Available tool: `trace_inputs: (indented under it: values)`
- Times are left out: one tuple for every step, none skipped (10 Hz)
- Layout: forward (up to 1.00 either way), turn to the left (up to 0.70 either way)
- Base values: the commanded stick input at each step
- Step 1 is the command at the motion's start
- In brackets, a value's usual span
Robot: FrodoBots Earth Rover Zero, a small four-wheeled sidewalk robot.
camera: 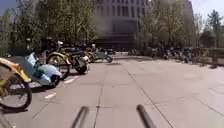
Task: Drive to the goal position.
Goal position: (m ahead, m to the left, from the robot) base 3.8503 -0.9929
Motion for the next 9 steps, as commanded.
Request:
trace_inputs:
  values:
    - [0.70,0.00]
    - [0.70,0.00]
    - [0.70,0.00]
    - [0.70,0.00]
    - [0.70,0.00]
    - [0.70,0.00]
    - [0.70,0.00]
    - [0.70,0.00]
    - [0.70,-0.10]
